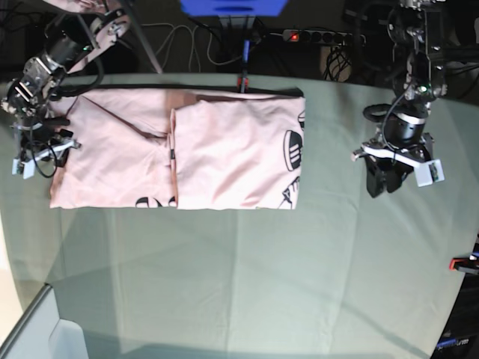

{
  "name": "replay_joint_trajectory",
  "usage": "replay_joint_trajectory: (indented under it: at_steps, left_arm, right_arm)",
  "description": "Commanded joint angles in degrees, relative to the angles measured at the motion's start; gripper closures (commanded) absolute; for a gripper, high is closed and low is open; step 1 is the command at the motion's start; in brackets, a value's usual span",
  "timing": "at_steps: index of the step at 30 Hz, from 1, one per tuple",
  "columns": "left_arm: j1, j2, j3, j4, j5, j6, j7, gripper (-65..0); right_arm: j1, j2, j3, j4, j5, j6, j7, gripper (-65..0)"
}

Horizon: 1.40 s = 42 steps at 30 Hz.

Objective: Layout the t-shirt on the table in an organized manner, then fold the t-shirt properly
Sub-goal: 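Lower the folded end with the left gripper onto the t-shirt and release, then grasp the strip end with the right gripper and lift it over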

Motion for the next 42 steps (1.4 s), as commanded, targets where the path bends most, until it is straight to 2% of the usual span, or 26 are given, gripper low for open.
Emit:
replay_joint_trajectory:
  at_steps: [1,4,8,16,21,27,30,32,36,42]
  left_arm:
    - [-0.60,-0.48,-0.30,0.82,-0.41,-0.45,-1.42,-22.7]
    - [-0.68,-0.39,-0.22,0.82,-0.32,-0.45,-1.42,-22.7]
    - [-0.68,-0.39,-0.39,0.82,-0.32,-0.45,-1.42,-22.7]
    - [-0.77,-0.39,-0.48,0.82,-0.32,-0.45,-1.42,-22.7]
    - [-0.51,-0.65,-0.57,0.82,-0.32,-0.45,-1.42,-22.7]
    - [0.46,-0.74,-2.85,0.82,-0.32,-0.45,-1.42,-22.7]
    - [0.63,-0.74,-4.44,0.82,-0.41,-0.45,-1.42,-22.7]
    - [0.63,-0.74,-5.31,0.82,-0.32,-0.45,-1.42,-22.7]
    - [0.81,-0.74,-7.07,0.91,-0.32,-0.45,-1.33,-22.7]
    - [3.10,-0.74,-8.39,1.61,-0.32,-0.45,-1.33,-22.7]
  right_arm:
    - [0.41,0.28,-0.18,1.40,-0.11,0.80,-0.88,-13.7]
    - [0.41,-0.78,-0.09,3.51,-0.11,0.80,-0.97,0.0]
    - [-0.83,-1.21,-0.09,7.55,0.16,0.80,-0.97,0.0]
    - [-2.23,-6.31,0.17,18.81,0.16,0.80,-1.32,0.0]
    - [-2.76,-9.74,0.00,26.10,0.16,0.80,-6.33,0.0]
    - [-2.85,-9.91,-0.97,32.78,0.24,0.80,-11.52,0.0]
    - [-4.87,-9.91,-5.98,33.93,0.42,0.80,-14.16,0.0]
    - [-7.59,-9.91,-10.20,34.98,4.20,0.80,-14.86,0.0]
    - [-15.07,-9.91,-22.68,39.11,11.58,0.80,-14.51,0.0]
    - [-21.22,-9.91,-38.33,43.25,13.61,0.80,-14.77,0.0]
